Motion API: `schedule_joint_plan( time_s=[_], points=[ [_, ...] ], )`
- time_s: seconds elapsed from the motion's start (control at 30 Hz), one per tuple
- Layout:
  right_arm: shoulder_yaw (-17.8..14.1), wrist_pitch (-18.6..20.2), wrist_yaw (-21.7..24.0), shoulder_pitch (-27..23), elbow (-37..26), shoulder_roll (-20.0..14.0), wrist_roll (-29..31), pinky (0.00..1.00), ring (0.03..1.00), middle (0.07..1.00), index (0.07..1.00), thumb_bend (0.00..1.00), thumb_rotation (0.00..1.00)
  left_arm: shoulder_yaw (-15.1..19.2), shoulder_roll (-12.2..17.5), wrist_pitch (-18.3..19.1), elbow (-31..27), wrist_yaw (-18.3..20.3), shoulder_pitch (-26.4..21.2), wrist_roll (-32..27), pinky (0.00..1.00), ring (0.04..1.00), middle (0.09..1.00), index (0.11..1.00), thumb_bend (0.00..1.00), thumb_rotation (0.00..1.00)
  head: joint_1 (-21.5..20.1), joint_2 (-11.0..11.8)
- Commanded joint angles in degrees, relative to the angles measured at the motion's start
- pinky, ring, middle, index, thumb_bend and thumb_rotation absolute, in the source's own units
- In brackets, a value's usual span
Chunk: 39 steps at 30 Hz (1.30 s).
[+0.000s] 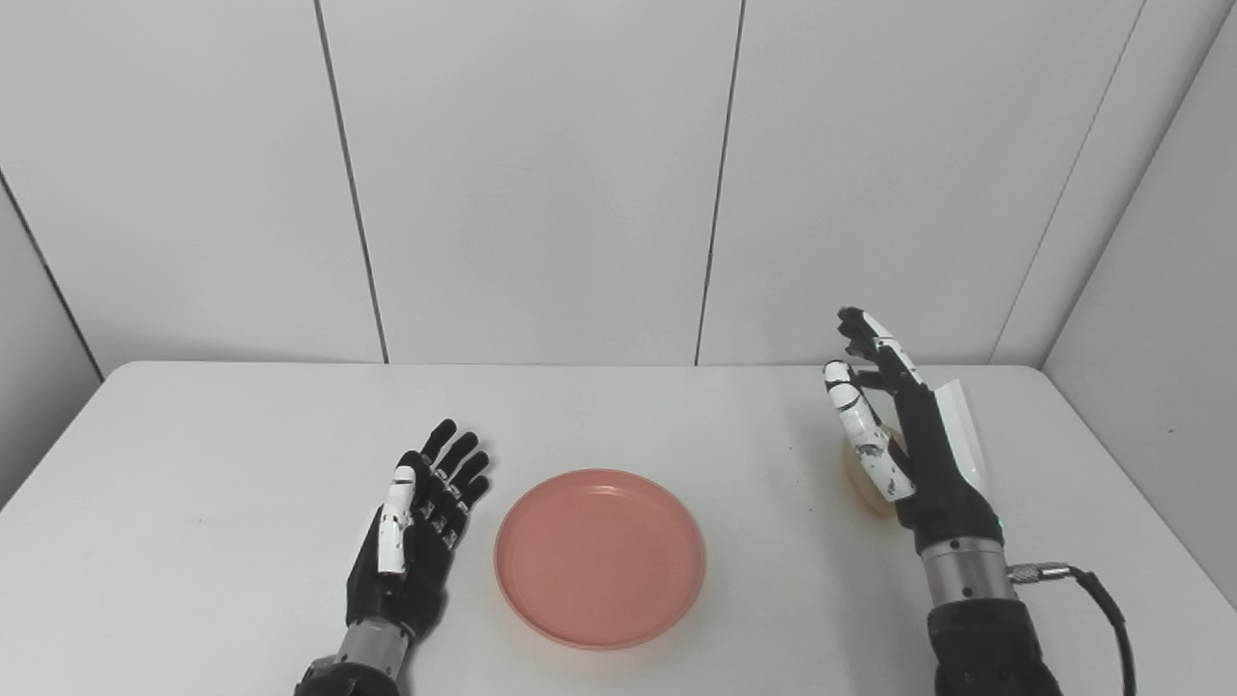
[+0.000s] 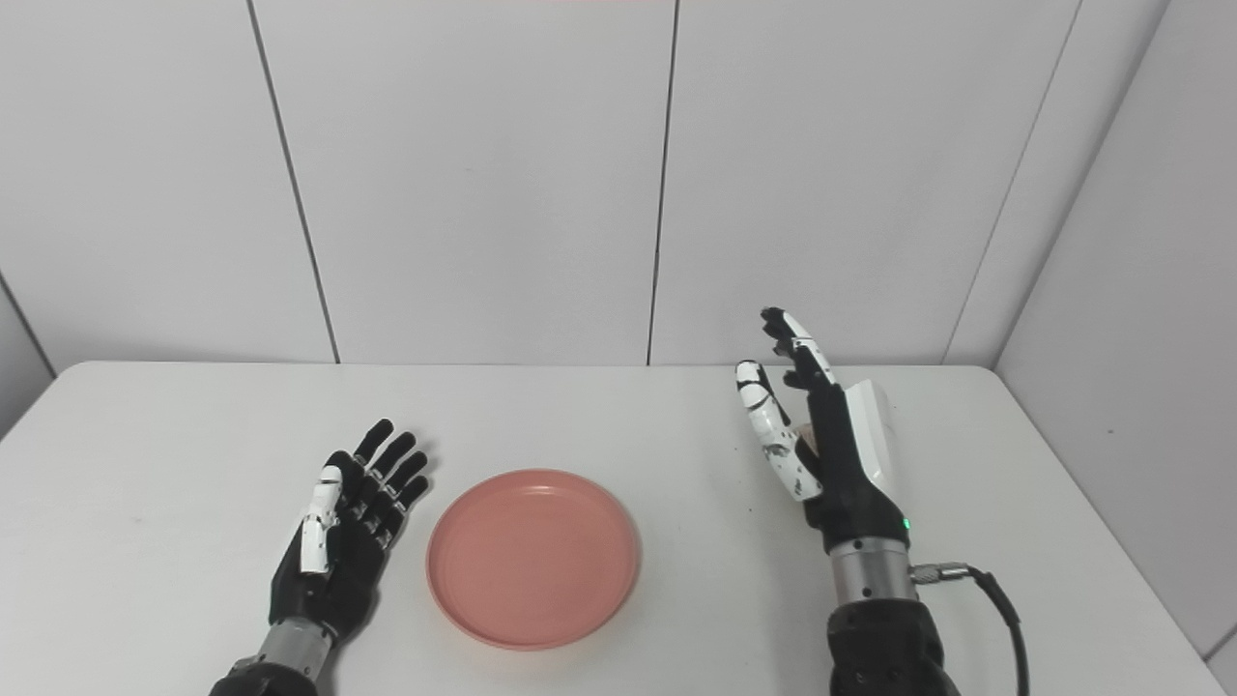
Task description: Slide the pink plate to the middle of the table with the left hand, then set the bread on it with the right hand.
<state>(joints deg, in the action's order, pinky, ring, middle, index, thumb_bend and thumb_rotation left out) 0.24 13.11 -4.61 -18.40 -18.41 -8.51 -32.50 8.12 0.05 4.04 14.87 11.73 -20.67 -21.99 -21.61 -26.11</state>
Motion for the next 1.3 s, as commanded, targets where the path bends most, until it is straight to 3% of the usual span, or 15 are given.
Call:
schedule_joint_plan(
  time_s=[0.0,0.17,0.3,0.47,0.8,1.0,1.27],
  points=[
    [0.1,1.1,-1.7,-2.5,-1.5,-1.6,-6.1,0.82,0.871,0.879,0.886,0.43,1.0,0.6,0.8,2.0,1.9,-0.3,2.0,-0.5,0.96,0.921,0.922,0.917,0.33,1.0,-0.7,0.0],
    [0.4,5.8,-1.9,-3.4,-0.8,-2.1,-16.9,0.74,0.834,0.879,0.889,0.56,0.94,0.9,1.8,1.9,2.5,0.6,1.8,-1.3,0.96,0.927,0.928,0.924,0.32,1.0,-3.0,0.3],
    [-0.5,9.1,-2.2,-4.3,0.5,-1.3,-20.9,0.7,0.821,0.879,0.903,0.71,0.83,0.6,2.4,2.3,2.4,0.7,2.0,-1.7,0.98,0.937,0.935,0.934,0.31,1.0,-4.0,0.3],
    [-1.2,12.8,-2.8,-5.3,2.4,-0.4,-24.5,0.7,0.836,0.89,0.923,0.79,0.75,0.7,2.7,2.6,2.2,0.8,2.2,-2.4,0.99,0.939,0.942,0.94,0.3,1.0,-5.0,0.2],
    [-6.4,13.8,-0.5,-8.3,9.1,3.3,-28.8,0.82,0.923,0.943,0.974,0.92,0.71,1.2,3.3,3.9,1.7,0.7,2.2,-4.0,0.98,0.931,0.934,0.93,0.29,1.0,-5.9,-0.1],
    [-8.9,13.8,1.6,-10.5,13.3,4.8,-30.4,0.9,0.963,0.972,0.994,0.94,0.67,1.3,3.9,4.1,1.6,1.8,2.4,-4.6,1.0,0.947,0.949,0.946,0.29,1.0,-6.2,-0.5],
    [-11.2,13.8,3.0,-13.5,20.1,6.2,-31.6,0.92,0.963,0.978,0.997,0.95,0.7,1.4,4.5,4.8,1.1,2.6,2.6,-5.2,1.0,0.962,0.963,0.962,0.3,1.0,-6.8,-0.8]
  ],
)
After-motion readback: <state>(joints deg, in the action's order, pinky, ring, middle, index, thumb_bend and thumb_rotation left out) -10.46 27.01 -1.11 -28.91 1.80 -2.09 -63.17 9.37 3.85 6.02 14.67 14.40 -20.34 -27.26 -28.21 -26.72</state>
